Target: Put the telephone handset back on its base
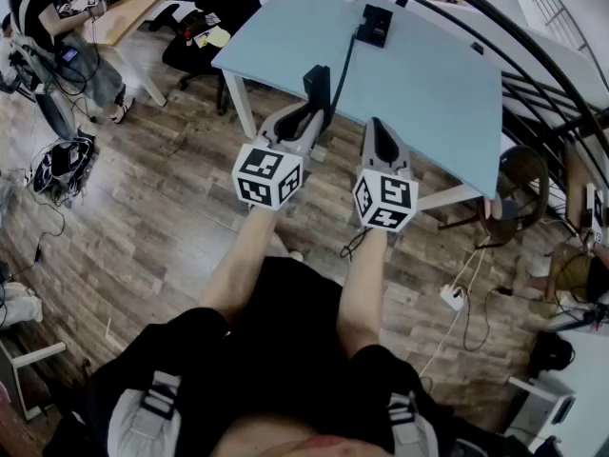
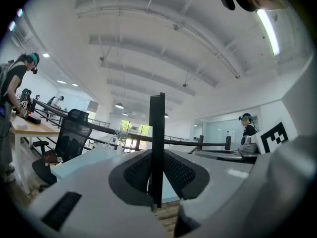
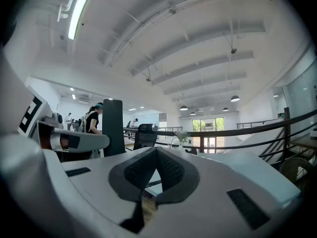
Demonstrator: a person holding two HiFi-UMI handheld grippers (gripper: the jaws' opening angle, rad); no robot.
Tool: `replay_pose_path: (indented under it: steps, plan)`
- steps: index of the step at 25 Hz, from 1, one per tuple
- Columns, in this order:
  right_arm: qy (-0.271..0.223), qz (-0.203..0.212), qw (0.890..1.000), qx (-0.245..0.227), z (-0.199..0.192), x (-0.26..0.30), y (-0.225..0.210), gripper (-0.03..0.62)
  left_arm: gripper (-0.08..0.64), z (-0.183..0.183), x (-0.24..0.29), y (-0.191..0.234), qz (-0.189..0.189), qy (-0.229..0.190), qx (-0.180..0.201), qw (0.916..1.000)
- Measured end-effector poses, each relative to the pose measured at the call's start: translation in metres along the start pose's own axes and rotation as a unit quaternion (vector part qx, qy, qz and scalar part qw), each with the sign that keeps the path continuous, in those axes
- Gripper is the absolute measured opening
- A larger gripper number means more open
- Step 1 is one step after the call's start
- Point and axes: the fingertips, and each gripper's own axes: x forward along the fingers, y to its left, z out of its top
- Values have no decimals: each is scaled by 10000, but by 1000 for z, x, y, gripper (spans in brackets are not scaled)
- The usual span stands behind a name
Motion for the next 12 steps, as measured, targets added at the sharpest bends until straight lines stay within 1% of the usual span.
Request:
replay_pose_path:
  steps: [5,9,12]
  plan:
    - [-70,-35,10000,38,-1,-3,-4,-6,64,-3,1,-4,-20,9,38,10000]
    - [0,-159,9997,-201,0,0,-6,-6,64,-2,3,-7,-53,-3,59,10000]
    - [-50,-179,9997,-187,7,1,-10,-6,64,3,5,-7,-58,-37,63,10000]
